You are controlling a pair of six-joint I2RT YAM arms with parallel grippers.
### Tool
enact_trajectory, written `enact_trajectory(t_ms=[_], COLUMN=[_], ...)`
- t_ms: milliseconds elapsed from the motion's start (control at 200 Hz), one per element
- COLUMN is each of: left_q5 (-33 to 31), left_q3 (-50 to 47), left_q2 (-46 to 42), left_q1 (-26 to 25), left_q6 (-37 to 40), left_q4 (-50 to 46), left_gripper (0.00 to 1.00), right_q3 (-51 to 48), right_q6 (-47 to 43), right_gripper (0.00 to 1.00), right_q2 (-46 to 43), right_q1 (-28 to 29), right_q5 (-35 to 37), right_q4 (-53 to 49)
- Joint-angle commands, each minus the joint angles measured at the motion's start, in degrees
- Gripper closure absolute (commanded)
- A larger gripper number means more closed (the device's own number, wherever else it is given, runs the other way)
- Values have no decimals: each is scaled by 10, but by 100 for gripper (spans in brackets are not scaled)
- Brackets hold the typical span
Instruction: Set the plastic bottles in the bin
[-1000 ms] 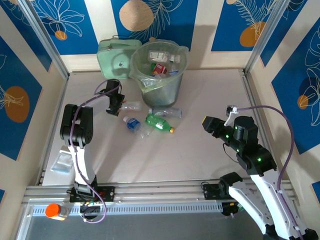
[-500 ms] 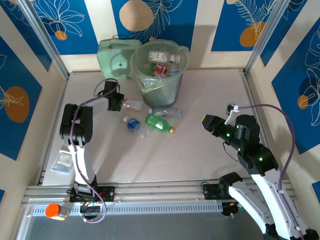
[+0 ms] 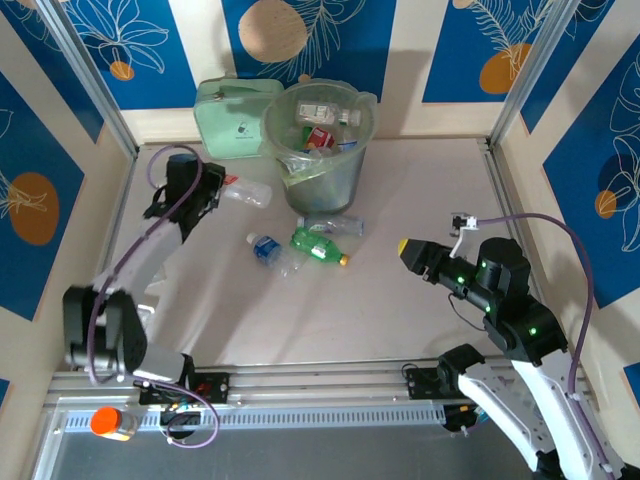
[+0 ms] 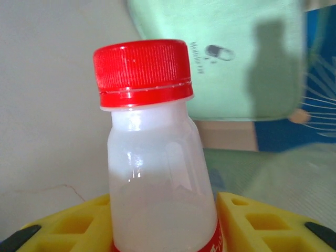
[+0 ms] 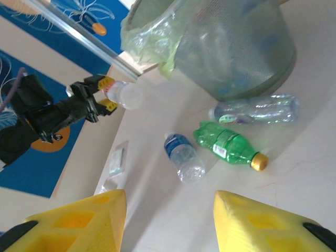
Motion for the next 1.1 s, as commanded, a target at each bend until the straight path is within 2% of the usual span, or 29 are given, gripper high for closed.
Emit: enact_trajectory(t_ms=[0, 175, 245, 355, 455, 590, 730, 915, 1095], left_q5=[16, 130, 188, 285, 330, 354, 366, 367, 357], left_q3=[-68, -186, -189, -190, -191, -183, -165, -144, -149], left_q2=[-77, -194, -217, -229, -243, -251, -233, -210, -207], left_q1=[-6, -20, -22, -28, -42, -76, -121, -180, -193], left_q6=[40, 101, 132, 153, 175, 210, 230, 272, 284], left_q4=[48, 266, 284, 321, 340, 357, 381, 383, 391], left_gripper=[55, 55, 55, 55, 55, 55, 55, 56, 57], right_q3=[-13, -20, -3, 39, 74, 107, 196, 279, 283], right_q6=[13, -12, -45, -88, -98, -157, -197, -203, -187], right_gripper=[52, 40, 35, 32, 27, 24, 20, 16, 16], right_q2=[-3, 33, 68, 125, 164, 209, 301, 403, 451], right_q1=[24, 73, 86, 98, 116, 131, 132, 139, 154], right_q5=[-28, -41, -57, -84, -66, -117, -158, -215, -269], right_q4=[30, 84, 86, 72, 68, 109, 83, 82, 117])
